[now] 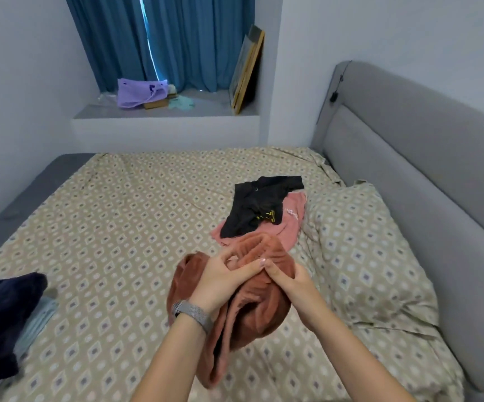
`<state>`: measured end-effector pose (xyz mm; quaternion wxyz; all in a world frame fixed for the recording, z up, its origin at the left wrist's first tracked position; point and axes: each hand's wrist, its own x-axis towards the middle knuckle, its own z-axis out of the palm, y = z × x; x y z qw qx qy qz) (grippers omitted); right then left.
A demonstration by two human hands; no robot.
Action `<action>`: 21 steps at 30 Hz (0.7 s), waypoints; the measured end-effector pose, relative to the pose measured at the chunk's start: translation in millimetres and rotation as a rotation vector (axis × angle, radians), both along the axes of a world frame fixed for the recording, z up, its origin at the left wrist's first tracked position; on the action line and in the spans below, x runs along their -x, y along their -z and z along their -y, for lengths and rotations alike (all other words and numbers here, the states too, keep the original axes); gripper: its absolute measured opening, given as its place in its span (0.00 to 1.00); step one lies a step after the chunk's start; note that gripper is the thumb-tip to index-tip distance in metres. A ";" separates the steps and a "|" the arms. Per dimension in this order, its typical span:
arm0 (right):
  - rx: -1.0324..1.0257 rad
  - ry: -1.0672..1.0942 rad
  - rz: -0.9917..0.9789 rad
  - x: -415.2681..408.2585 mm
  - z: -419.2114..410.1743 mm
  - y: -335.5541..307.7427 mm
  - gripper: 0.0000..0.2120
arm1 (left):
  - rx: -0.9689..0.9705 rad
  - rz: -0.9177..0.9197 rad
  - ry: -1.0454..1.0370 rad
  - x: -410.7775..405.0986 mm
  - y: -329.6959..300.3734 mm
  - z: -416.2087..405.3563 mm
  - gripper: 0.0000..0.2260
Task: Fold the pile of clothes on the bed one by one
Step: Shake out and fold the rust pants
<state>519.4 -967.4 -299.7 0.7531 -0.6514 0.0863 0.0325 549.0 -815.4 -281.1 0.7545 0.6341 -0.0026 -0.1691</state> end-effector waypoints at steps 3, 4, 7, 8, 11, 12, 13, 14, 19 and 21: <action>0.038 0.039 -0.096 -6.6 67.3 14.8 0.11 | -0.040 -0.014 0.130 -15.6 21.7 65.0 0.15; 0.070 0.059 -0.102 -9.6 84.6 25.1 0.13 | -0.080 0.004 0.161 -20.2 32.8 81.9 0.13; 0.156 0.081 -0.124 -19.7 113.6 75.5 0.12 | -0.224 0.049 0.181 -28.5 89.2 105.7 0.12; 0.184 0.076 -0.131 -22.4 117.4 97.1 0.08 | -0.267 0.045 0.187 -29.2 115.0 105.5 0.14; 0.251 0.049 -0.165 -29.7 118.1 170.8 0.10 | -0.447 0.029 0.229 -18.1 196.7 88.2 0.23; 0.255 0.055 -0.182 -31.2 116.0 194.1 0.11 | -0.507 0.024 0.253 -12.1 224.2 80.0 0.26; 0.247 0.069 -0.198 -31.8 113.6 216.1 0.12 | -0.555 0.020 0.275 -4.8 250.9 72.5 0.29; 0.227 0.093 -0.215 -32.5 111.3 236.2 0.13 | -0.605 0.025 0.295 1.9 278.2 66.5 0.31; 0.034 0.104 -0.228 -29.7 106.7 303.8 0.27 | -0.716 0.053 0.160 33.0 399.1 64.8 0.29; -0.036 0.110 -0.221 -23.0 110.5 319.9 0.40 | -0.734 0.088 0.063 42.9 428.6 66.2 0.15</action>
